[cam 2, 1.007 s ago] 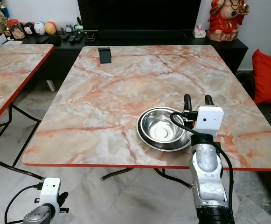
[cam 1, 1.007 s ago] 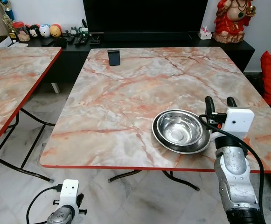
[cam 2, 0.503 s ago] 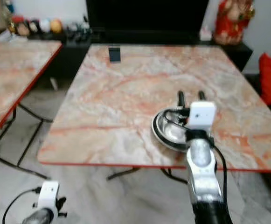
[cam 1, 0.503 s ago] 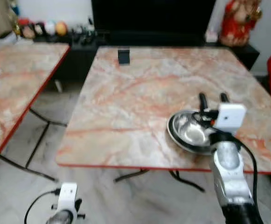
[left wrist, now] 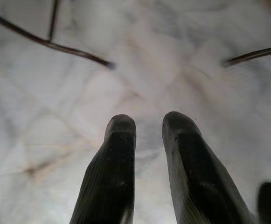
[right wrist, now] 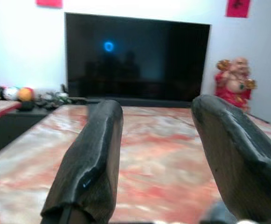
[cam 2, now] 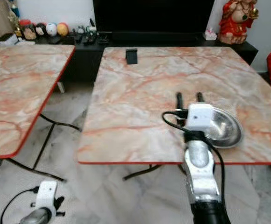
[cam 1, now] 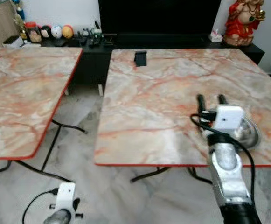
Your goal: Setting the table
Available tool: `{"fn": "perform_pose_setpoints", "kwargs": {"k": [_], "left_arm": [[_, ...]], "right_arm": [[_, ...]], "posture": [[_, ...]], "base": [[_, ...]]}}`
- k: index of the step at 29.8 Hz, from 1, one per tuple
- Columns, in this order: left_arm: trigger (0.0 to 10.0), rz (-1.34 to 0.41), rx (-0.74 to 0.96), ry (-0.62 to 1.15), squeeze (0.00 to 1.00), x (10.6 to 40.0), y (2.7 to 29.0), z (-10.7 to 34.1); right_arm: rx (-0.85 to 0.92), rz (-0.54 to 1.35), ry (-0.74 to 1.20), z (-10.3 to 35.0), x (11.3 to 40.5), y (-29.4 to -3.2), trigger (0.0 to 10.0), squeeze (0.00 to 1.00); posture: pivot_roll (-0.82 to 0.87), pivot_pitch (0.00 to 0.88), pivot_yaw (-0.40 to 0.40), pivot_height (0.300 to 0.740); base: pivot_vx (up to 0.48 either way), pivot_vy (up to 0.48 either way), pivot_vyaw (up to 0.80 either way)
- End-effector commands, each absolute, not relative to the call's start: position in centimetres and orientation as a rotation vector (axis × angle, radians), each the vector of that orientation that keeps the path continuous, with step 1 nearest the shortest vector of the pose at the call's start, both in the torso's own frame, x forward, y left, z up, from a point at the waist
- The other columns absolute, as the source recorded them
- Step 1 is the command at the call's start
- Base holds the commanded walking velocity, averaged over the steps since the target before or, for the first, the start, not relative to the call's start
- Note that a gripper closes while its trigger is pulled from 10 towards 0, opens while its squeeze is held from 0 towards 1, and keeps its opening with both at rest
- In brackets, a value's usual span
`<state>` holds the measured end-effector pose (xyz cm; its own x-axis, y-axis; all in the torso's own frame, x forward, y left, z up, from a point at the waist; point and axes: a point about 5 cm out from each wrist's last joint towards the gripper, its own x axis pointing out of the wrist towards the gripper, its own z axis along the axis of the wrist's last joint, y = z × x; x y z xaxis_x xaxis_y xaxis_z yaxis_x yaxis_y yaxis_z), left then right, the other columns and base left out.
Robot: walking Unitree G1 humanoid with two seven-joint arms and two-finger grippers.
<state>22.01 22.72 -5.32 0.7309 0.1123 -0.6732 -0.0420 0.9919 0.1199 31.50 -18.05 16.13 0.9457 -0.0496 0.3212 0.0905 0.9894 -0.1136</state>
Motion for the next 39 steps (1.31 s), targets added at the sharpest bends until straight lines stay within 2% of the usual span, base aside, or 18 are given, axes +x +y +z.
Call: {"fn": "perform_pose_setpoints", "kwargs": {"k": [1, 10, 17, 20, 28, 35, 39], "left_arm": [[10.0, 0.071, 0.081, 0.745, 0.0, 22.2, 22.0, -5.4], [10.0, 0.066, 0.088, 0.739, 0.0, 22.4, 21.9, -5.3], [10.0, 0.068, 0.086, 0.736, 0.0, 22.5, 21.9, -5.2], [10.0, 0.069, 0.085, 0.736, 0.0, 22.5, 21.9, -5.2], [10.0, 0.073, 0.083, 0.746, 0.0, 22.3, 22.1, -5.3], [10.0, 0.074, 0.082, 0.748, 0.0, 22.3, 22.0, -5.4], [10.0, 0.069, 0.085, 0.742, 0.0, 22.4, 21.7, -5.3]], "right_arm": [[-0.131, -0.089, -0.326, 16.2, 31.3, -18.7, 10.0, 0.0], [-0.142, -0.064, -0.314, 15.6, 31.1, -18.1, 10.0, 0.0], [-0.144, -0.051, -0.317, 15.7, 31.1, -18.0, 10.0, 0.0], [-0.129, -0.06, -0.31, 15.6, 31.1, -18.1, 10.0, 0.0], [-0.129, -0.062, -0.303, 15.4, 31.2, -18.3, 10.0, 0.0], [-0.123, -0.063, -0.291, 15.1, 31.2, -18.3, 10.0, 0.0], [-0.11, -0.079, -0.276, 14.7, 31.2, -18.4, 10.0, 0.0]], "posture": [[-0.01, 0.0, 0.022, 0.74], [-0.01, 0.0, 0.028, 0.74], [-0.01, 0.0, 0.03, 0.74], [-0.01, 0.0, 0.029, 0.74], [-0.01, 0.0, 0.026, 0.74], [-0.01, 0.0, 0.024, 0.74], [0.0, 0.0, 0.024, 0.74]], "base": [[0.0, 0.48, 0.0], [0.0, 0.48, 0.0], [0.0, 0.48, 0.78], [0.0, 0.452, 0.0], [0.0, 0.082, 0.0], [0.0, 0.439, 0.0], [0.0, 0.066, 0.0]]}}
